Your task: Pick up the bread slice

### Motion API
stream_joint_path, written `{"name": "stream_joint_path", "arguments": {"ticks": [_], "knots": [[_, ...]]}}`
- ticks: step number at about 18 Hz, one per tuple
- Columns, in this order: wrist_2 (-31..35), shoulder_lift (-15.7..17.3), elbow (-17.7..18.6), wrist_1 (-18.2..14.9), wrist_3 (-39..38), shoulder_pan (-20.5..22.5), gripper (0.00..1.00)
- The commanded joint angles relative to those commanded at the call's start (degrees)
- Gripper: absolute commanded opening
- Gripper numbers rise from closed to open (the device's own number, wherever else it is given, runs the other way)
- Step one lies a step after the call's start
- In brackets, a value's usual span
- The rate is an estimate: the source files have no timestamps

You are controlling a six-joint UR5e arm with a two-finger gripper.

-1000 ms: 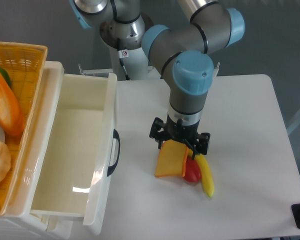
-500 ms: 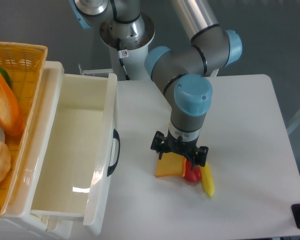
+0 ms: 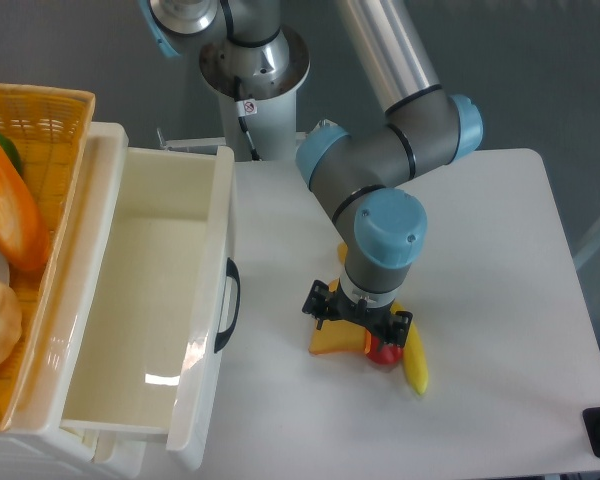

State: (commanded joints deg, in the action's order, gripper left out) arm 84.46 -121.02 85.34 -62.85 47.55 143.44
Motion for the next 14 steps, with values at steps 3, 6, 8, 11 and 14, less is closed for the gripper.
{"name": "stream_joint_path", "arguments": {"ticks": [3,6,8,11,14], "knots": [[0.09,-0.79,-0.44,1.06,0.0,0.26,1.0],[0.09,-0.79,-0.53,1.06,0.09,0.79,1.0],[0.09,-1.41,-0.44,1.06,1.14,0.79,1.0],[0.09,-2.02,-0.09,0.97,1.32,0.88,1.0],[0.09,-2.11,0.09,0.97,1.32,1.23,1.0]]}}
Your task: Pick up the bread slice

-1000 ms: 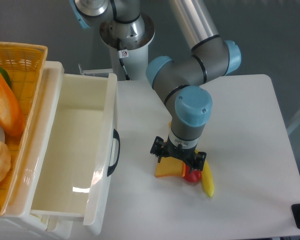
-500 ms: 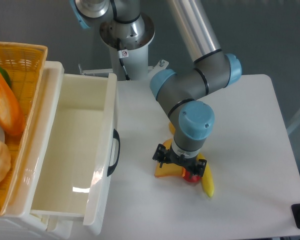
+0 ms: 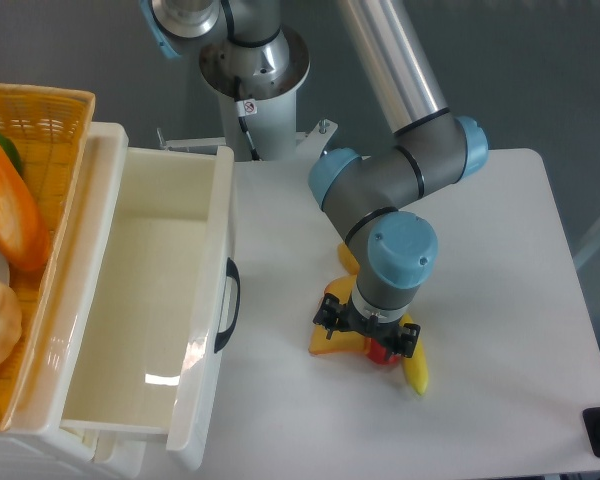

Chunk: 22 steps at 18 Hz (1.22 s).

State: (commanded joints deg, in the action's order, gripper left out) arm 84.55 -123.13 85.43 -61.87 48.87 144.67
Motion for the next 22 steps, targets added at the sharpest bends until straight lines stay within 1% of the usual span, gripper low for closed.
{"name": "stream_joint_path", "arguments": {"ticks": [4,5,7,9,10,13,19,22], "knots": [[0.0,-0.26,0.35,-0.09,0.09,0.0,1.0],[0.0,-0.26,0.35,-0.09,0.09,0.0,0.94],[0.0,-0.26,0.44,-0.09,0.0,0.0,0.68],[0.0,-0.26,0.53,-0.35,0.0,0.0,0.38],[0.0,-0.18,0.79,-0.35,-0.17,0.0,0.26],[-0.26,0.17,0.79,-0.44,-0.18,0.0,0.0],[-0.35,0.79,0.44,-0.62,-0.09,-0.09,0.0],[-0.44,1.66,0.27,-1.67,-0.09,0.0,0.0]]}}
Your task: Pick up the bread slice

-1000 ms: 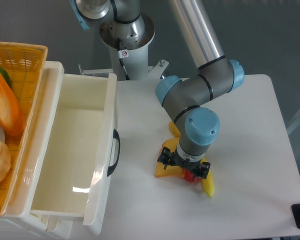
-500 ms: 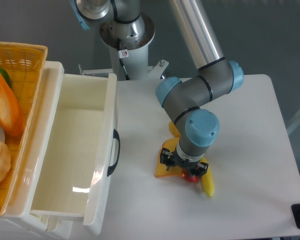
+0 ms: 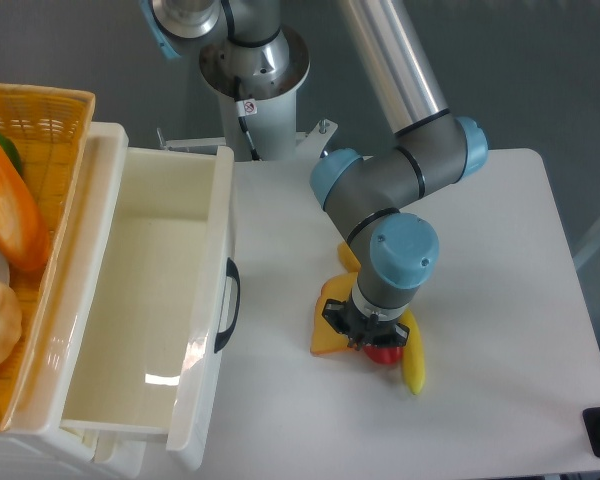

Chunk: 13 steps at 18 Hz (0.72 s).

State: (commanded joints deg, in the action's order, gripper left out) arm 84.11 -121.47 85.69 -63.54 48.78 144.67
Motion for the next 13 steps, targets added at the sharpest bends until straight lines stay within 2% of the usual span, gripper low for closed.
{"name": "stream_joint_path", "arguments": {"ticks": [4,10,13], "knots": [[0.0,2.99,-0.44,-3.86,0.09,0.0,0.0],[0.0,7.9,-0.44,-6.5,2.28,-0.61,0.0],[0.09,9.93,-2.28,-9.92,2.29,-1.84,0.0]]}}
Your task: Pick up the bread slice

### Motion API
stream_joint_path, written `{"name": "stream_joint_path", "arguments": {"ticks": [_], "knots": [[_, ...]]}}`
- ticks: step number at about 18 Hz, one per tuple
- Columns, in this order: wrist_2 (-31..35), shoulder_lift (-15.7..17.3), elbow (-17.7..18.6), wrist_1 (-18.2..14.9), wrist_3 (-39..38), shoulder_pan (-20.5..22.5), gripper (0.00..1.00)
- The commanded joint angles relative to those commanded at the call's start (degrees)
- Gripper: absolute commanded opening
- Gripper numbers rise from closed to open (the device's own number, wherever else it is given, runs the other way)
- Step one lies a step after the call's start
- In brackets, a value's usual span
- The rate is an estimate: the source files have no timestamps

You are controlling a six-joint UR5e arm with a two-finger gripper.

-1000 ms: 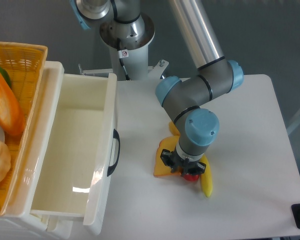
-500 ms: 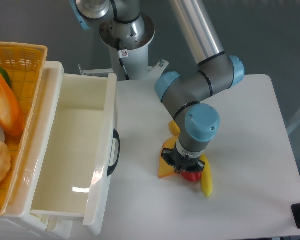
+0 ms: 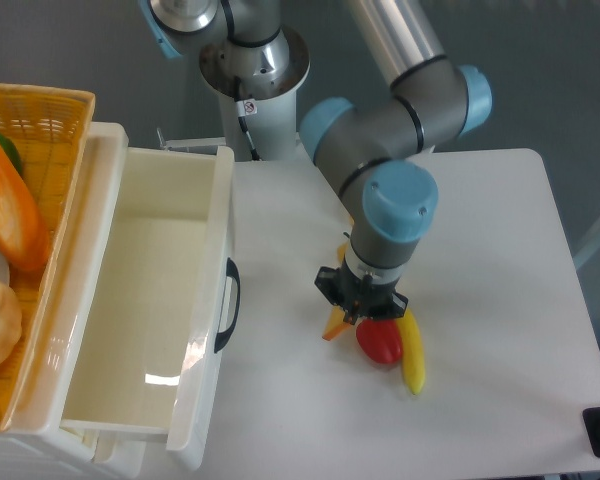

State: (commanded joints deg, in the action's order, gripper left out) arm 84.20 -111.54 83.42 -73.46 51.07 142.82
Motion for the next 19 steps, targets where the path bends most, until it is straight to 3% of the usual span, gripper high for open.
{"name": "stream_joint_path", "arguments": {"ticks": [6,11,13,19], "knots": [[-0.17,3.78,-1.06,-2.82,0.17,-1.5,0.0],[0.09,4.05,-1.33,-3.44,7.19,-2.2,0.0],[0.26,4.05,-1.5,-5.63,9.74,-1.85,0.0],[0.62,4.58,-1.59,-5.99,10.37,-1.41,0.0]]}}
